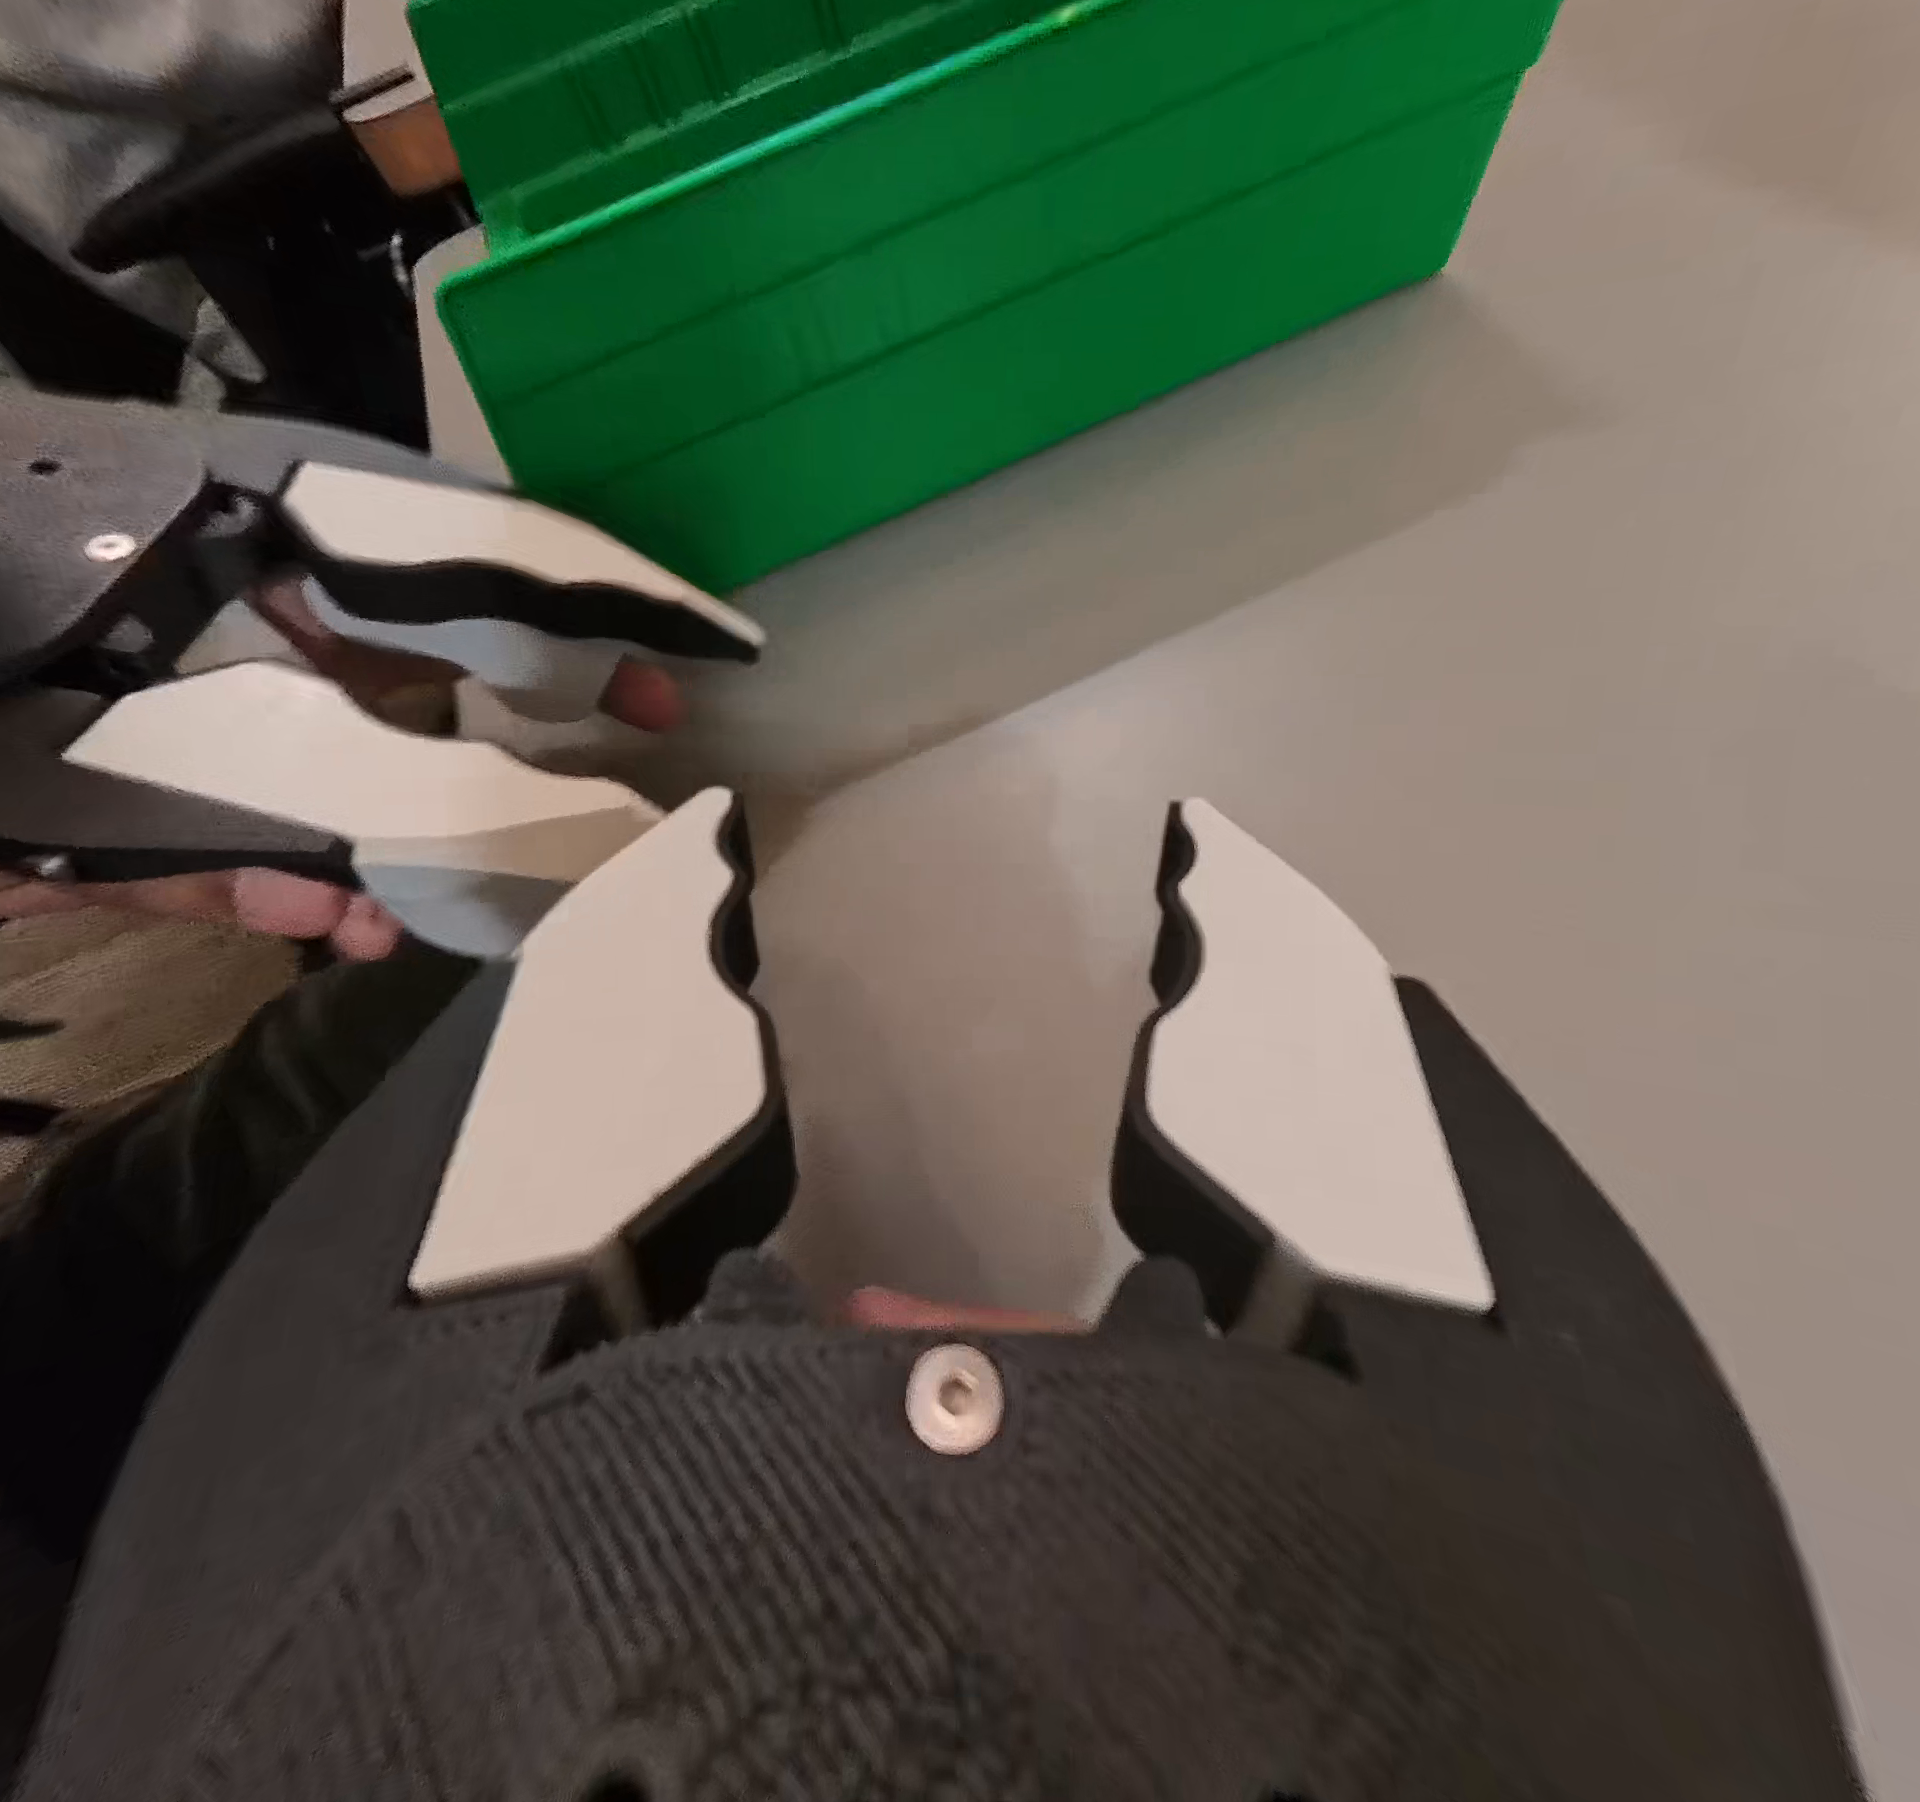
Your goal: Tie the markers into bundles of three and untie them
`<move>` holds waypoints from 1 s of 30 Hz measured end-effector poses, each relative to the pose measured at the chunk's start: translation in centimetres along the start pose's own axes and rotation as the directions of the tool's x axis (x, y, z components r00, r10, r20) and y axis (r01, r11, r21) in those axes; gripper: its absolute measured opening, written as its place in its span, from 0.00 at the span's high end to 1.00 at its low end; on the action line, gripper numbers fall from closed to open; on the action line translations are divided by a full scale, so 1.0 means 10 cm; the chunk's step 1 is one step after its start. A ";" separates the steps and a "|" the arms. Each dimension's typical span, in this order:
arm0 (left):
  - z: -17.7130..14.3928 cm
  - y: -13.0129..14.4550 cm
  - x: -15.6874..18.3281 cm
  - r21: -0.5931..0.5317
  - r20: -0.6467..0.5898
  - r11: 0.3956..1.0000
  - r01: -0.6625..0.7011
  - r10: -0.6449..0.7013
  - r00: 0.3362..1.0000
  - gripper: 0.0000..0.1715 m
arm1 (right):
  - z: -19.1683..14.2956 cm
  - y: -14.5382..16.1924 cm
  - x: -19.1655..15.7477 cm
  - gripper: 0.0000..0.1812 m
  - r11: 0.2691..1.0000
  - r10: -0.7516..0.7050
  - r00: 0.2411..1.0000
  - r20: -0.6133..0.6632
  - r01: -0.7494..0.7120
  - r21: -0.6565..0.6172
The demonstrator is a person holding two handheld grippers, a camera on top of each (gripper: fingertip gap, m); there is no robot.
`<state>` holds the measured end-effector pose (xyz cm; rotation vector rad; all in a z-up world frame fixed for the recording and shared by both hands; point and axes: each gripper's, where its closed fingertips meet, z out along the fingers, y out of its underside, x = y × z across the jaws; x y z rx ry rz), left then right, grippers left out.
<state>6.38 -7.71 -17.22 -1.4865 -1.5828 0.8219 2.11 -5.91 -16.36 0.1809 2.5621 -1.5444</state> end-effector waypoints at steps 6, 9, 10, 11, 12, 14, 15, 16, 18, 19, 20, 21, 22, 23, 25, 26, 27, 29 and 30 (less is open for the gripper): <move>-0.05 0.05 0.15 0.011 -0.039 1.000 0.020 -0.019 0.999 0.69 | -0.01 -1.03 -0.08 0.64 0.969 -0.159 0.986 0.046 0.147 0.197; -0.06 0.05 0.18 0.016 -0.054 1.000 0.019 -0.018 0.998 0.69 | 0.38 -1.45 -0.45 0.67 0.945 -0.321 0.925 0.202 0.300 0.131; -0.06 0.04 0.19 0.021 -0.064 0.999 0.027 -0.025 0.998 0.69 | 0.55 -1.55 -0.57 0.69 0.914 -0.407 0.885 0.228 0.392 0.108; -0.06 0.03 0.20 0.027 -0.076 0.999 0.034 -0.032 0.997 0.69 | 0.74 -1.62 -0.69 0.72 0.859 -0.510 0.821 0.255 0.504 0.092; -0.06 0.02 0.20 0.030 -0.086 0.999 0.041 -0.038 0.996 0.69 | 0.95 -1.64 -0.79 0.73 0.777 -0.616 0.734 0.288 0.625 0.069; -0.06 0.02 0.22 0.031 -0.111 0.998 0.054 -0.050 0.993 0.69 | 1.33 -1.48 -0.93 0.74 0.525 -0.779 0.474 0.410 0.851 0.013; -0.06 0.02 0.22 0.029 -0.124 0.998 0.063 -0.059 0.991 0.69 | 1.52 -1.38 -0.92 0.76 0.382 -0.819 0.345 0.459 0.924 -0.012; -0.06 0.02 0.23 0.027 -0.136 0.997 0.077 -0.072 0.988 0.69 | 1.71 -1.28 -0.88 0.76 0.257 -0.834 0.246 0.495 0.965 -0.047; -0.07 0.02 0.29 0.019 -0.192 0.994 0.112 -0.106 0.976 0.68 | 2.00 -1.08 -0.79 0.75 0.073 -0.799 0.122 0.588 0.992 -0.106; -0.08 0.03 0.34 0.010 -0.227 0.992 0.128 -0.122 0.966 0.68 | 2.10 -1.00 -0.77 0.75 0.013 -0.778 0.079 0.623 0.994 -0.110; -0.09 0.04 0.36 0.002 -0.249 0.990 0.140 -0.135 0.959 0.68 | 2.20 -0.94 -0.76 0.75 -0.037 -0.762 0.041 0.646 0.994 -0.106; -0.10 0.04 0.38 -0.002 -0.265 0.989 0.147 -0.142 0.954 0.68 | 2.28 -0.89 -0.76 0.76 -0.078 -0.748 0.007 0.663 0.992 -0.099; -0.11 0.04 0.39 -0.002 -0.278 0.989 0.146 -0.141 0.950 0.68 | 2.34 -0.84 -0.76 0.77 -0.109 -0.732 -0.018 0.681 0.990 -0.090; -0.12 0.03 0.38 0.002 -0.280 0.990 0.143 -0.137 0.950 0.68 | 2.38 -0.79 -0.76 0.78 -0.134 -0.716 -0.037 0.697 0.987 -0.086; -0.14 0.01 0.35 0.014 -0.276 0.990 0.140 -0.131 0.952 0.68 | 2.47 -0.71 -0.72 0.77 -0.193 -0.695 -0.072 0.716 0.977 -0.089; -0.15 0.00 0.34 0.014 -0.282 0.989 0.144 -0.135 0.950 0.69 | 2.50 -0.69 -0.71 0.81 -0.211 -0.688 -0.088 0.720 0.974 -0.083; -0.16 0.00 0.33 0.012 -0.288 0.988 0.155 -0.145 0.947 0.69 | 2.52 -0.69 -0.73 0.85 -0.207 -0.689 -0.098 0.718 0.976 -0.066; -0.17 -0.02 0.31 0.017 -0.298 0.983 0.181 -0.168 0.940 0.69 | 2.48 -0.68 -0.72 0.89 -0.220 -0.667 -0.097 0.739 0.973 -0.071; -0.18 -0.03 0.31 0.018 -0.301 0.982 0.190 -0.176 0.937 0.69 | 2.42 -0.69 -0.69 0.90 -0.217 -0.654 -0.066 0.753 0.971 -0.103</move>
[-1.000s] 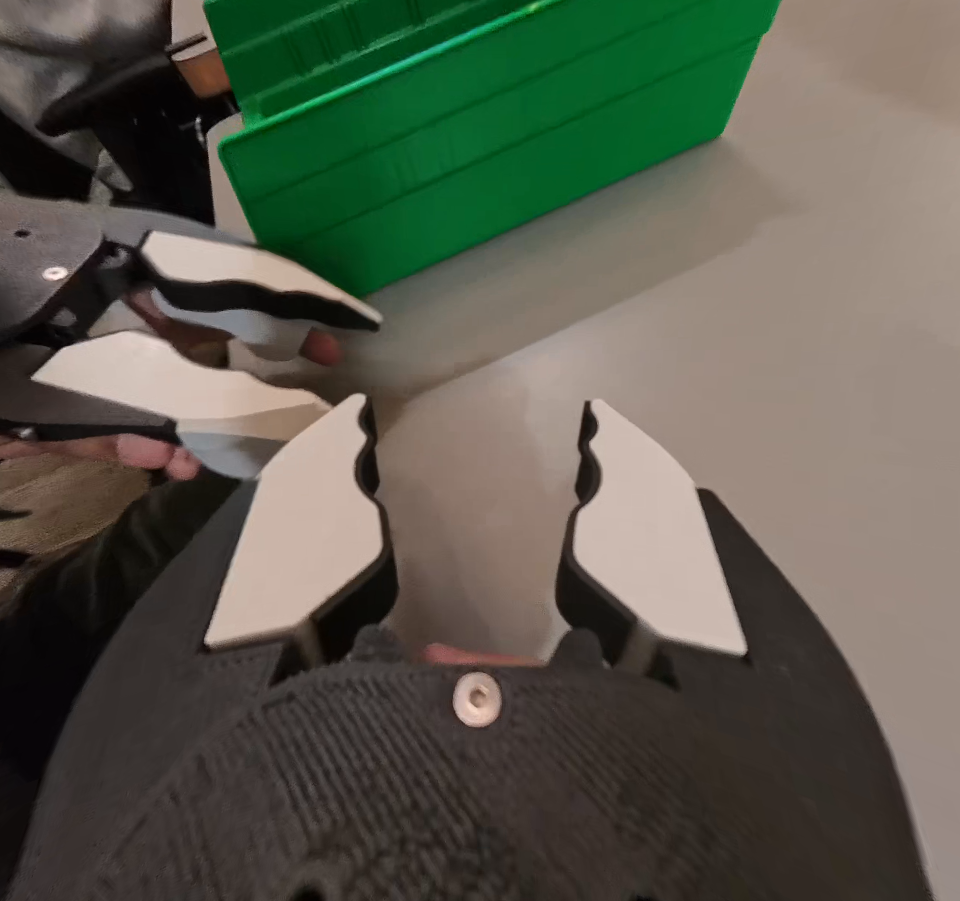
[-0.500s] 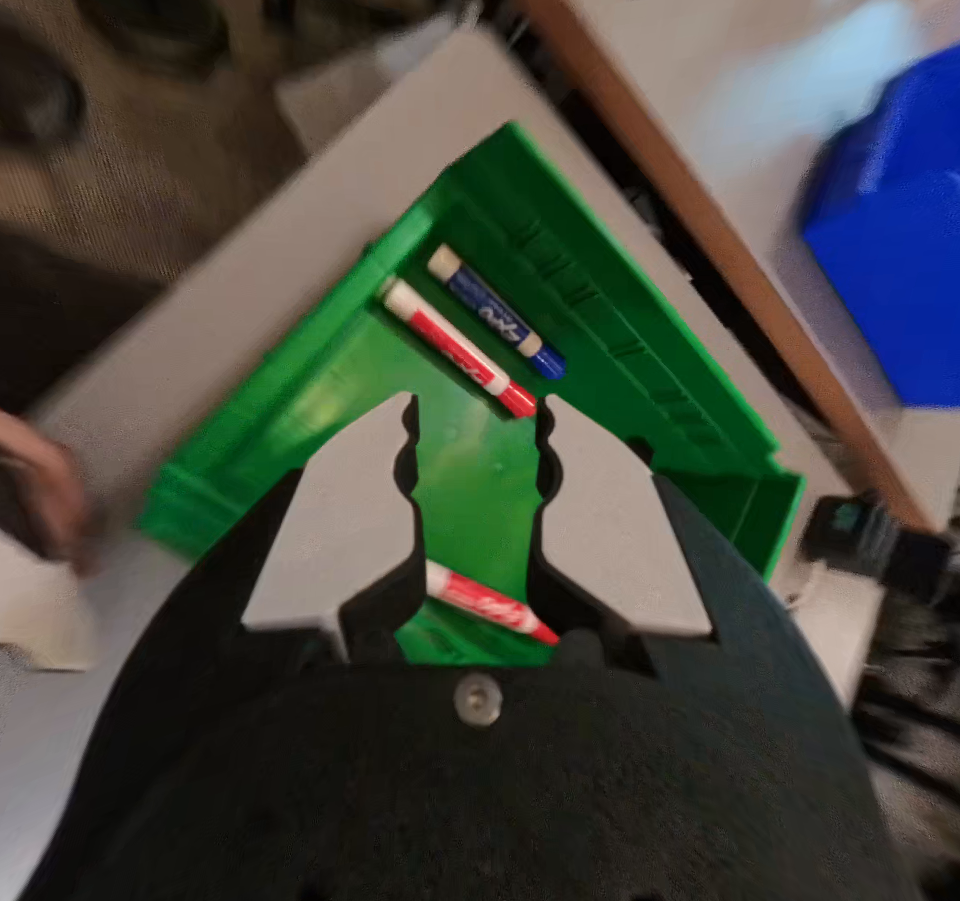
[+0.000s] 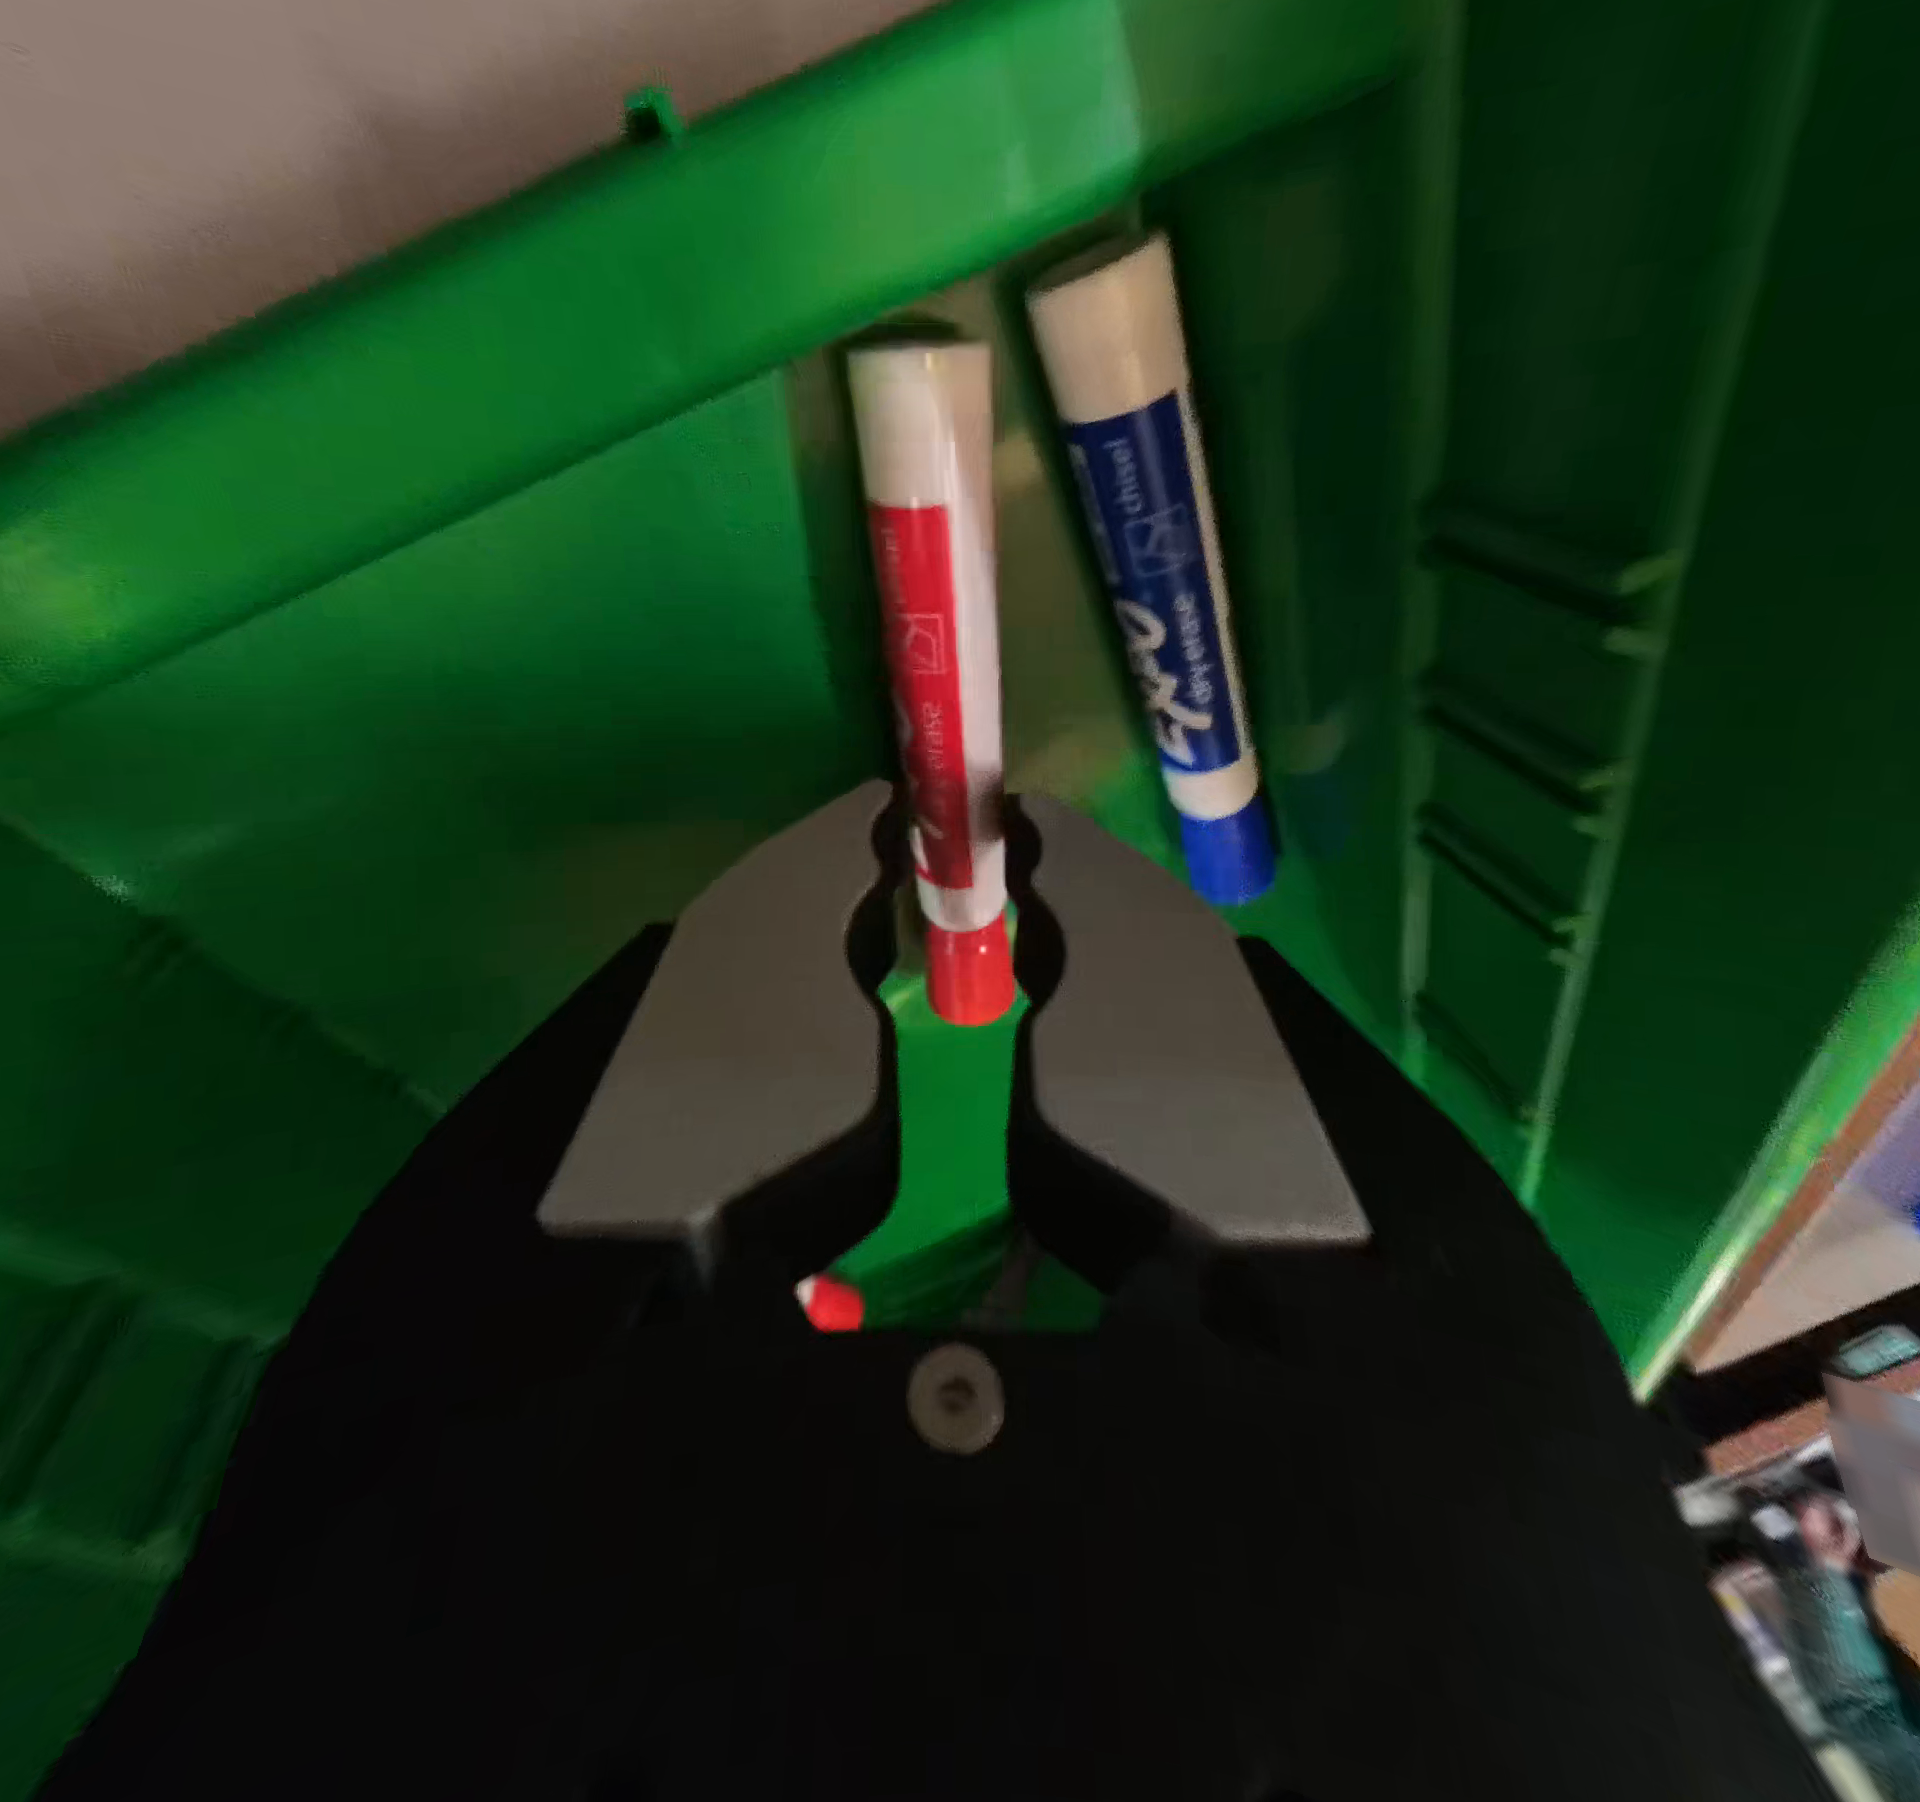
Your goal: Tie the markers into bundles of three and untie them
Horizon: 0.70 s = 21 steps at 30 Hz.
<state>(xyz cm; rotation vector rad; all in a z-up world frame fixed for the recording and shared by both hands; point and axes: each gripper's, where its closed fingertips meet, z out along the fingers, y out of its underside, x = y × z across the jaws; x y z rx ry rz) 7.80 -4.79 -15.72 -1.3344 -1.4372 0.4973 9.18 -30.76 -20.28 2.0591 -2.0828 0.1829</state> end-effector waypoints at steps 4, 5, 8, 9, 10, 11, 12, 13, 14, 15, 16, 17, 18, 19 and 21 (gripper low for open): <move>-0.01 -0.02 0.01 0.004 -0.004 1.000 0.003 -0.003 1.000 0.69 | -0.48 0.10 -0.15 0.90 0.987 0.144 0.989 -0.011 -0.143 0.067; -0.01 -0.03 0.02 0.008 -0.006 1.000 0.002 -0.002 1.000 0.69 | -0.67 0.14 -0.21 0.90 0.975 0.198 0.980 -0.022 -0.195 0.102; -0.01 -0.04 0.06 0.012 -0.016 1.000 0.003 -0.003 1.000 0.69 | -1.29 0.41 -0.53 0.90 0.904 0.391 0.918 -0.068 -0.370 0.214; -0.01 -0.04 0.07 0.018 -0.014 1.000 0.001 -0.001 1.000 0.69 | -1.48 0.51 -0.69 0.90 0.865 0.461 0.884 -0.072 -0.430 0.258; 0.00 -0.05 0.08 0.026 -0.009 1.000 0.002 -0.002 1.000 0.68 | -1.64 0.62 -0.90 0.90 0.817 0.534 0.842 -0.071 -0.493 0.299; 0.00 -0.07 0.09 0.036 -0.010 0.999 0.004 -0.003 1.000 0.69 | -1.77 0.73 -1.13 0.90 0.765 0.603 0.794 -0.071 -0.552 0.331; 0.00 -0.09 0.13 0.054 -0.027 0.999 0.002 -0.001 1.000 0.73 | -1.84 0.86 -1.38 0.90 0.716 0.666 0.742 -0.081 -0.603 0.352; -0.01 -0.14 0.17 0.087 -0.052 0.996 0.012 -0.008 0.999 0.79 | -1.87 0.98 -1.64 0.90 0.669 0.721 0.685 -0.104 -0.648 0.364; -0.01 -0.20 0.19 0.126 -0.068 0.991 0.042 -0.034 0.997 0.81 | -1.84 1.08 -1.93 0.90 0.625 0.766 0.632 -0.118 -0.690 0.366; -0.02 -0.25 0.21 0.157 -0.089 0.984 0.082 -0.068 0.994 0.82 | -1.77 1.15 -2.22 0.90 0.584 0.802 0.585 -0.121 -0.727 0.360; -0.01 -0.29 0.24 0.171 -0.120 0.978 0.118 -0.098 0.988 0.81 | -1.66 1.20 -2.50 0.90 0.552 0.828 0.547 -0.121 -0.761 0.340; 0.03 -0.31 0.26 0.167 -0.146 0.975 0.146 -0.122 0.982 0.78 | -1.54 1.22 -2.77 0.90 0.532 0.845 0.522 -0.121 -0.790 0.305; 0.08 -0.30 0.29 0.151 -0.171 0.975 0.161 -0.135 0.976 0.74 | -1.44 1.24 -2.99 0.90 0.519 0.854 0.503 -0.131 -0.813 0.266; 0.14 -0.28 0.35 0.125 -0.205 0.979 0.162 -0.134 0.969 0.73 | -1.36 1.26 -3.18 0.90 0.512 0.859 0.491 -0.146 -0.828 0.229; 0.31 -0.23 0.50 0.053 -0.264 0.988 0.148 -0.129 0.956 0.70 | -1.26 1.20 -3.46 0.90 0.527 0.850 0.510 -0.136 -0.833 0.171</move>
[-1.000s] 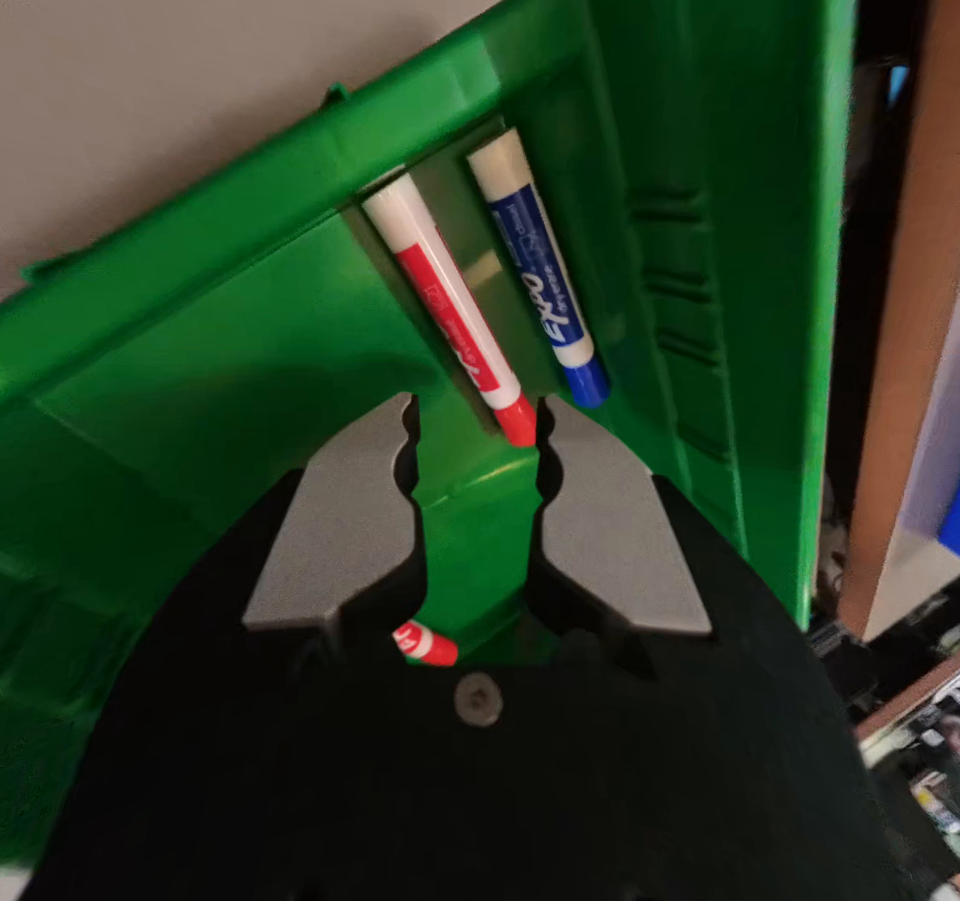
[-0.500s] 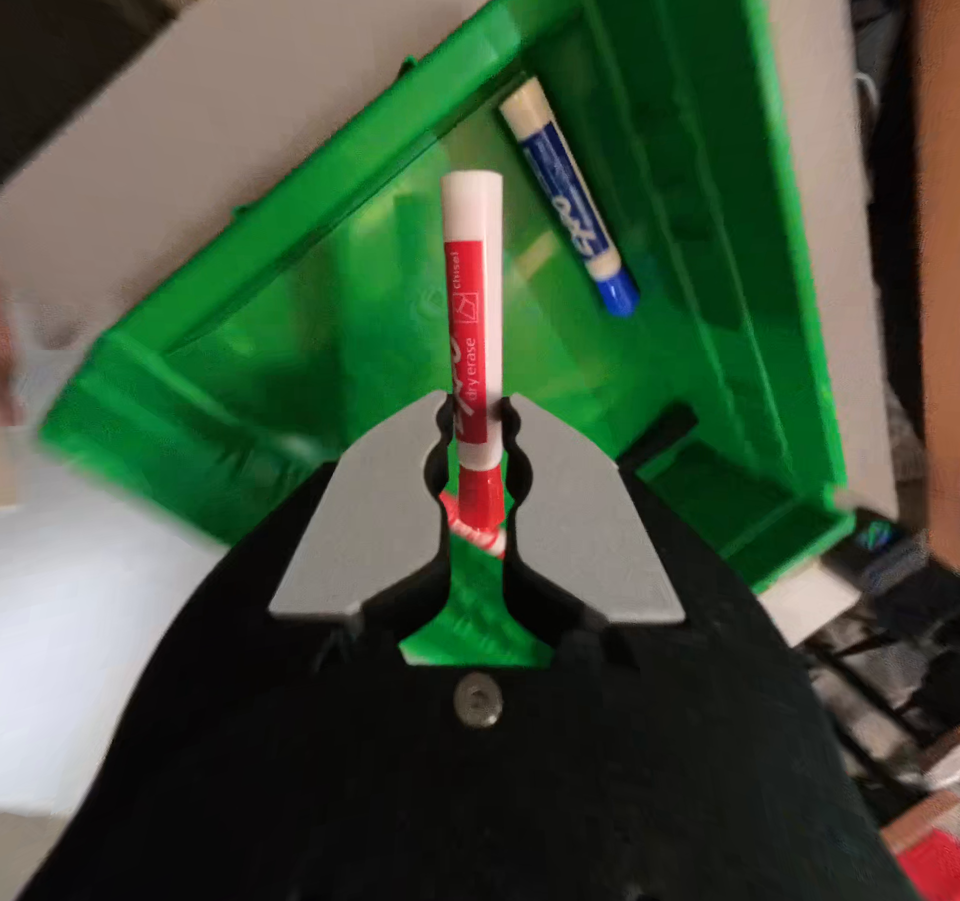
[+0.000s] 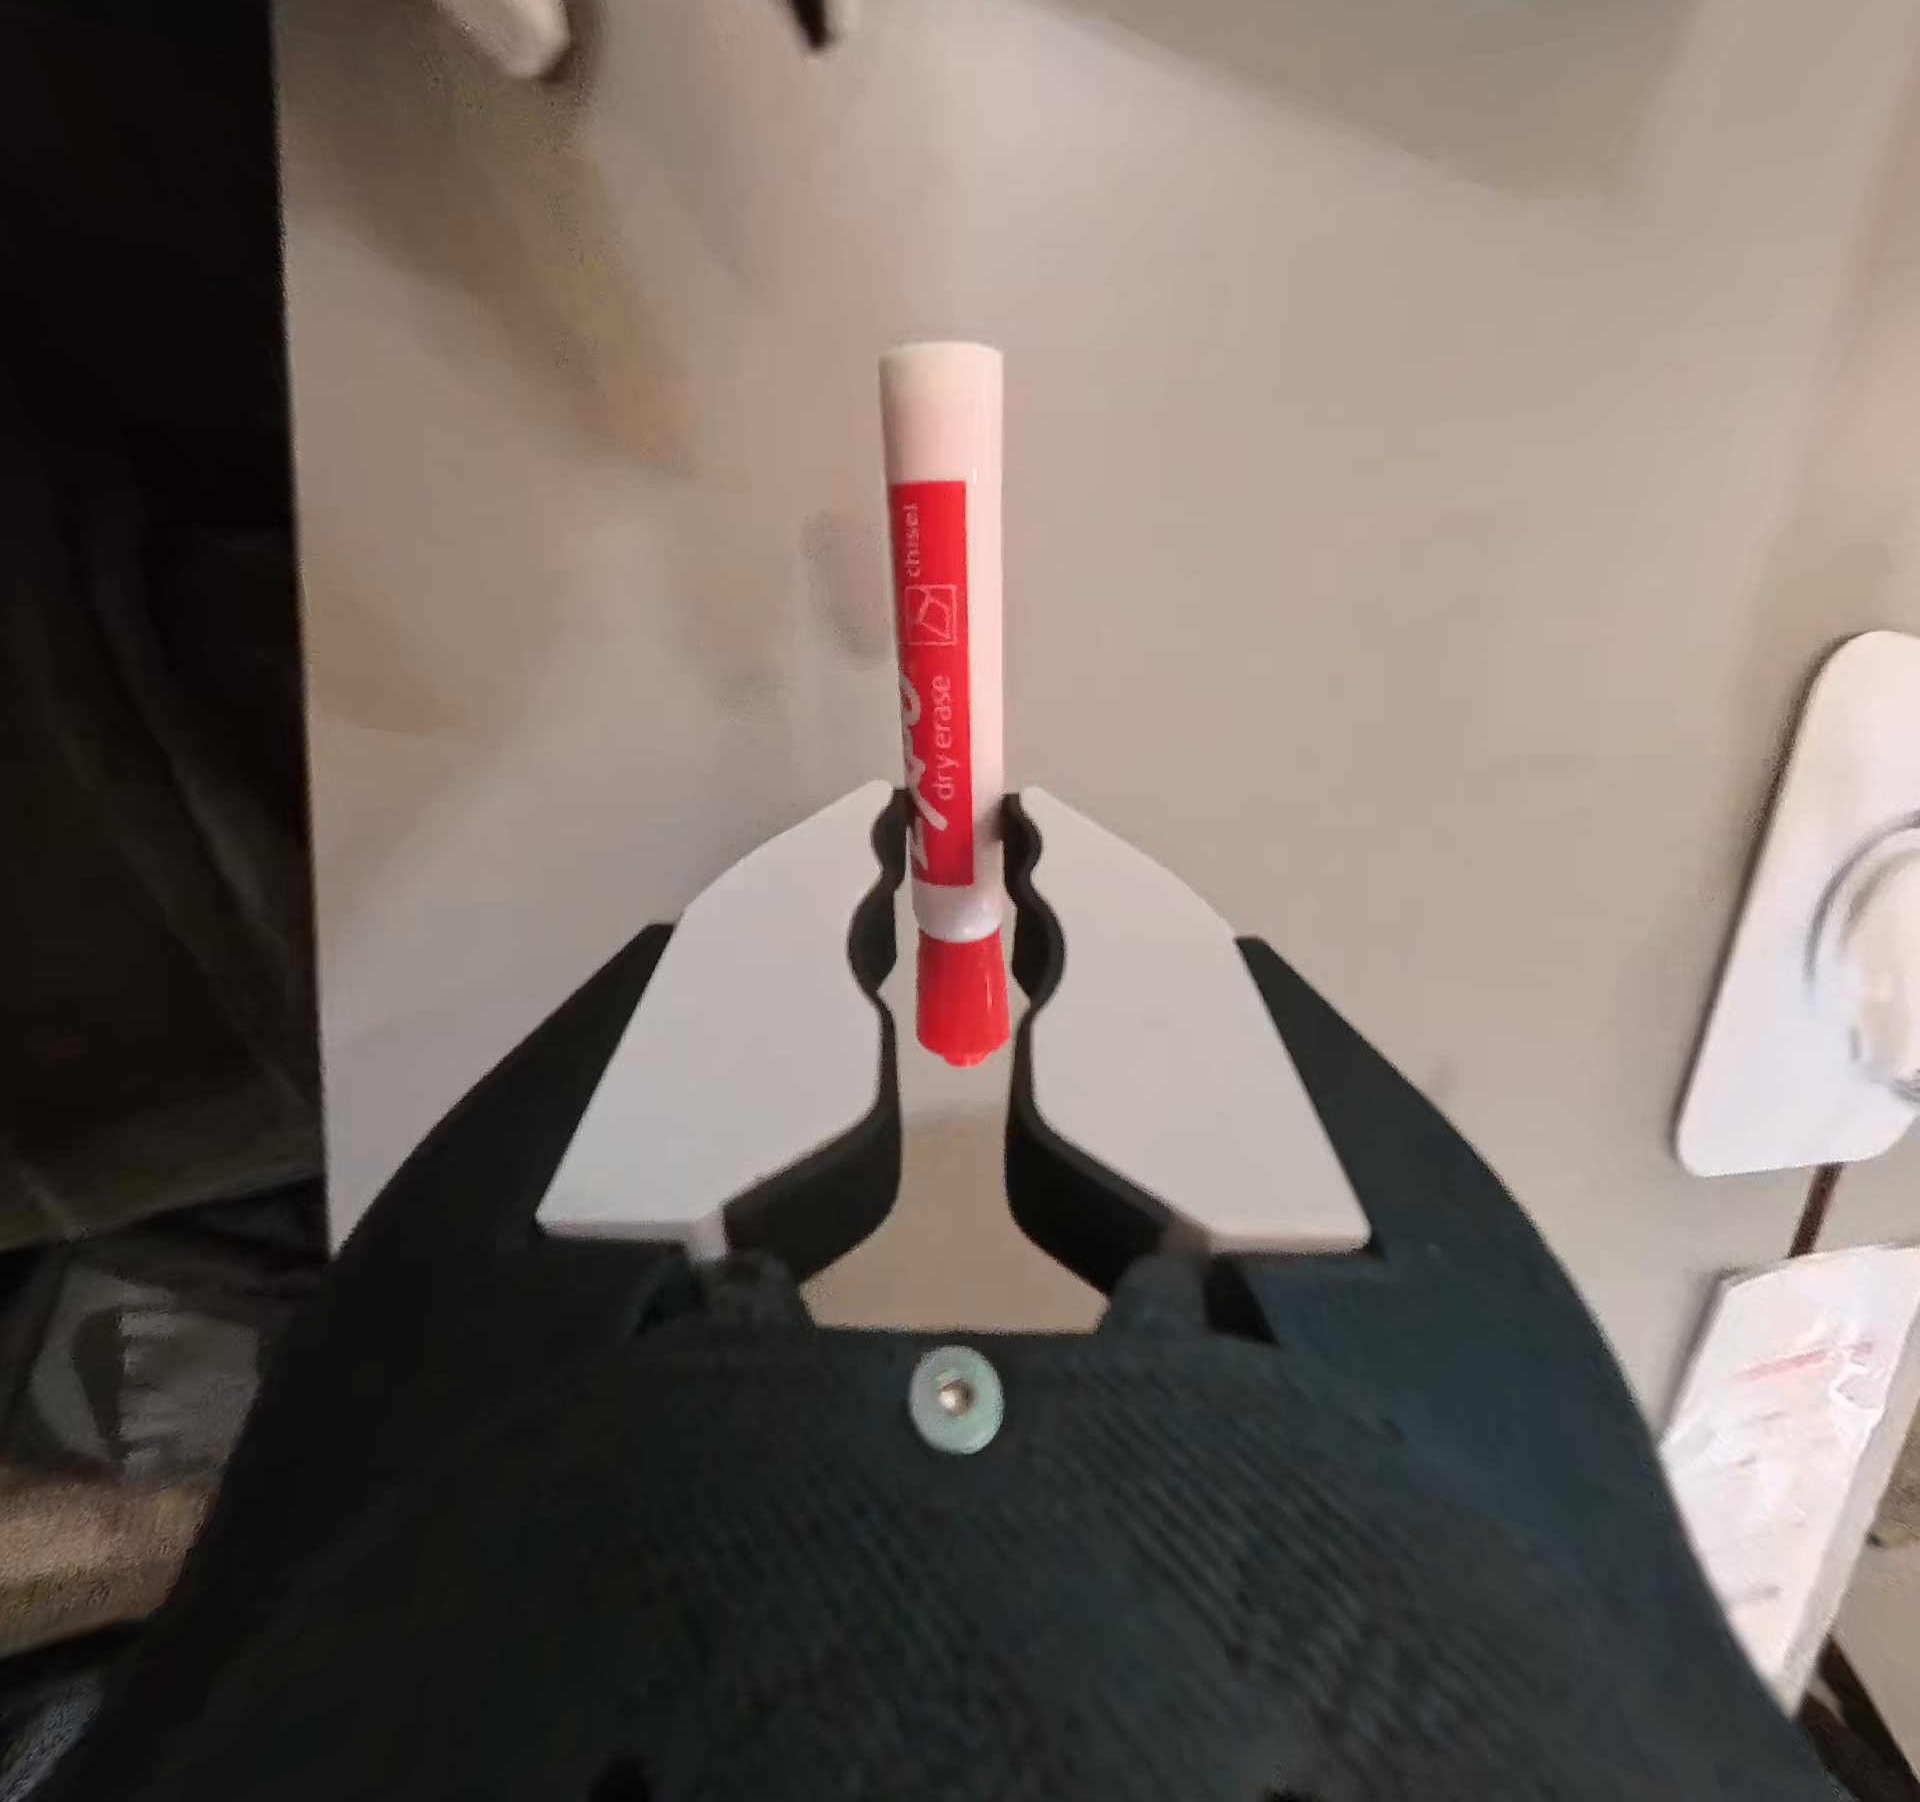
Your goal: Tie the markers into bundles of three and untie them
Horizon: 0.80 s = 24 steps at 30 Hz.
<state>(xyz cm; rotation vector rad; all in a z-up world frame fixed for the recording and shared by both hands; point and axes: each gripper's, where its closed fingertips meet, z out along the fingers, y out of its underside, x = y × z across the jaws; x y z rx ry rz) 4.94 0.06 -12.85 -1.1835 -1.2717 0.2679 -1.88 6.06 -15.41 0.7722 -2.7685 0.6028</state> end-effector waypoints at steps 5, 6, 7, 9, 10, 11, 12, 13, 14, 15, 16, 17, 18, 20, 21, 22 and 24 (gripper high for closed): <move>0.46 0.25 0.15 -0.188 -0.069 0.982 -0.028 0.016 0.998 0.65 | -0.18 0.14 -0.24 0.90 0.995 0.074 0.997 0.006 -0.074 0.066; 0.52 0.28 0.18 -0.211 -0.092 0.977 -0.029 0.010 0.996 0.65 | -0.23 0.16 -0.28 0.90 0.992 0.094 0.996 0.004 -0.094 0.082; 0.58 0.32 0.22 -0.240 -0.122 0.970 -0.030 0.001 0.993 0.65 | -0.27 0.20 -0.32 0.90 0.990 0.111 0.994 0.002 -0.111 0.087; 0.67 0.40 0.34 -0.303 -0.211 0.952 -0.036 -0.030 0.977 0.70 | -0.32 0.28 -0.39 0.90 0.988 0.138 0.990 -0.012 -0.137 0.073; 0.70 0.42 0.42 -0.327 -0.264 0.945 -0.028 -0.063 0.962 0.75 | -0.34 0.33 -0.43 0.90 0.987 0.150 0.989 -0.019 -0.149 0.057; 0.73 0.43 0.50 -0.345 -0.315 0.938 -0.008 -0.108 0.943 0.79 | -0.34 0.38 -0.47 0.90 0.986 0.163 0.986 -0.022 -0.162 0.039; 0.75 0.43 0.57 -0.364 -0.359 0.931 0.016 -0.156 0.920 0.82 | -0.33 0.42 -0.51 0.90 0.984 0.176 0.984 -0.021 -0.175 0.022; 0.77 0.43 0.63 -0.386 -0.389 0.922 0.036 -0.198 0.900 0.83 | -0.33 0.46 -0.55 0.90 0.982 0.186 0.982 -0.018 -0.186 0.008; 0.79 0.45 0.65 -0.408 -0.404 0.912 0.047 -0.226 0.886 0.83 | -0.32 0.49 -0.58 0.90 0.981 0.196 0.981 -0.017 -0.196 -0.001; 0.82 0.47 0.67 -0.429 -0.411 0.902 0.048 -0.242 0.879 0.84 | -0.31 0.51 -0.61 0.90 0.979 0.206 0.978 -0.018 -0.206 -0.006; 0.85 0.49 0.67 -0.445 -0.409 0.895 0.044 -0.246 0.879 0.86 | -0.31 0.53 -0.63 0.90 0.976 0.218 0.976 -0.018 -0.218 -0.008; 0.89 0.51 0.66 -0.457 -0.399 0.889 0.038 -0.243 0.884 0.88 | -0.32 0.54 -0.64 0.90 0.973 0.230 0.973 -0.020 -0.230 -0.009; 0.91 0.53 0.67 -0.466 -0.399 0.884 0.029 -0.239 0.885 0.88 | -0.32 0.57 -0.64 0.90 0.970 0.242 0.970 -0.024 -0.242 -0.009; 0.94 0.55 0.69 -0.482 -0.402 0.876 0.021 -0.242 0.883 0.88 | -0.33 0.61 -0.67 0.90 0.964 0.265 0.964 -0.016 -0.265 -0.001; 0.95 0.56 0.69 -0.485 -0.395 0.874 0.023 -0.242 0.886 0.88 | -0.33 0.62 -0.67 0.90 0.962 0.274 0.962 -0.014 -0.274 0.006; 0.96 0.58 0.68 -0.489 -0.386 0.872 0.023 -0.240 0.891 0.87 | -0.33 0.63 -0.68 0.90 0.960 0.282 0.959 -0.010 -0.281 0.011; 0.97 0.62 0.65 -0.509 -0.366 0.861 0.017 -0.234 0.901 0.80 | -0.32 0.65 -0.68 0.90 0.958 0.288 0.958 -0.006 -0.287 0.013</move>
